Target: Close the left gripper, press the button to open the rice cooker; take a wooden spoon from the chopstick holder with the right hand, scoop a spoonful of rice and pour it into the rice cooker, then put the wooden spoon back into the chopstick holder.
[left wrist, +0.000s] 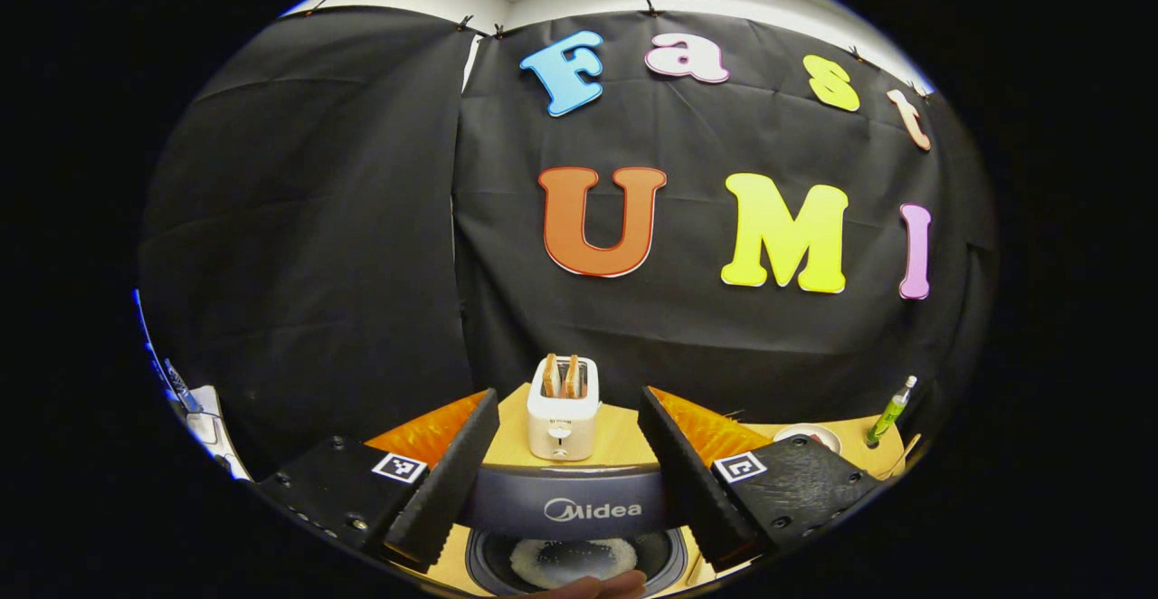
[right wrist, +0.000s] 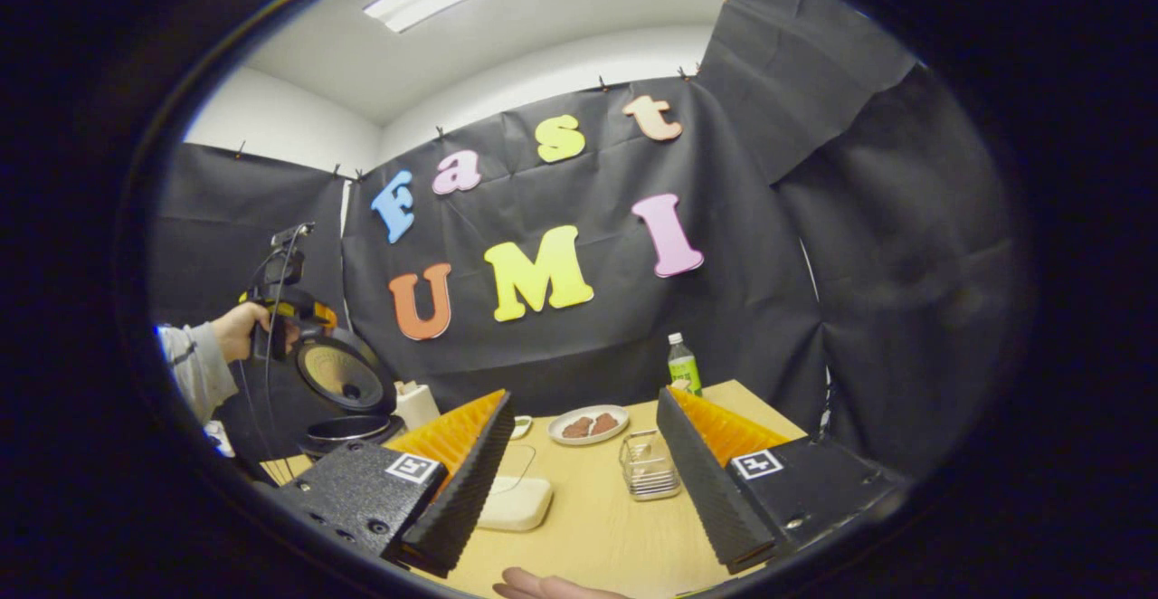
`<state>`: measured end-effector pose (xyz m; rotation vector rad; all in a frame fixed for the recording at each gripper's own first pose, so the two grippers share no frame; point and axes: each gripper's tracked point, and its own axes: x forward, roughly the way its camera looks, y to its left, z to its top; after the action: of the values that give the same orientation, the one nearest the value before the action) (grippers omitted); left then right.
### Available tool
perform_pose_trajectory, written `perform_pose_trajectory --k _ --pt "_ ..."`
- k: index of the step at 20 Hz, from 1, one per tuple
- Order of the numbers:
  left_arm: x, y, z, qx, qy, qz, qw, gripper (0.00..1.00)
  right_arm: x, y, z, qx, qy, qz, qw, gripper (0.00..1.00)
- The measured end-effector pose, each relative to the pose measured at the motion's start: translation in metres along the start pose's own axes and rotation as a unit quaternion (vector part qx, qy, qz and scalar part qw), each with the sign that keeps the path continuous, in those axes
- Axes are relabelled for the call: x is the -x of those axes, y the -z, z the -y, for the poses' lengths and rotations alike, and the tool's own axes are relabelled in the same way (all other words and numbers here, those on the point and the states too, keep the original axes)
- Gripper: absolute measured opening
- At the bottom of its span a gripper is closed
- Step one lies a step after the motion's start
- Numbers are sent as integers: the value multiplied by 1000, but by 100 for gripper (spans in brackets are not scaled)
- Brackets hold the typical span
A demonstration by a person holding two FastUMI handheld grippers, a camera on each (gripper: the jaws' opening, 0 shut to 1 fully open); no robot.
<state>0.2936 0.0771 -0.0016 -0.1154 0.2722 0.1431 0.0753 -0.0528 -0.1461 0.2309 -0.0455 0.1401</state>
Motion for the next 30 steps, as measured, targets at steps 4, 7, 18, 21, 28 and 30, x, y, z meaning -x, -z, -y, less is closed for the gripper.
perform_pose_trajectory --k 4,7,18,21,28,30 --pt "15 75 6 -7 14 -86 996 100 27 -9 -25 8 -1 11 1000 100" --pt "31 101 9 -13 29 -93 995 96 49 -9 -68 28 -32 19 999 100" --pt "64 164 5 -30 24 -140 989 98 91 -20 -128 80 -44 48 995 100" --pt "72 171 4 -30 22 -142 989 98 102 -18 -136 91 -41 48 994 100" --pt "92 178 9 -36 42 -126 990 98 136 -46 -144 120 -33 71 990 100" --pt "98 179 10 -40 45 -125 990 98 141 -50 -149 131 -34 75 988 99"
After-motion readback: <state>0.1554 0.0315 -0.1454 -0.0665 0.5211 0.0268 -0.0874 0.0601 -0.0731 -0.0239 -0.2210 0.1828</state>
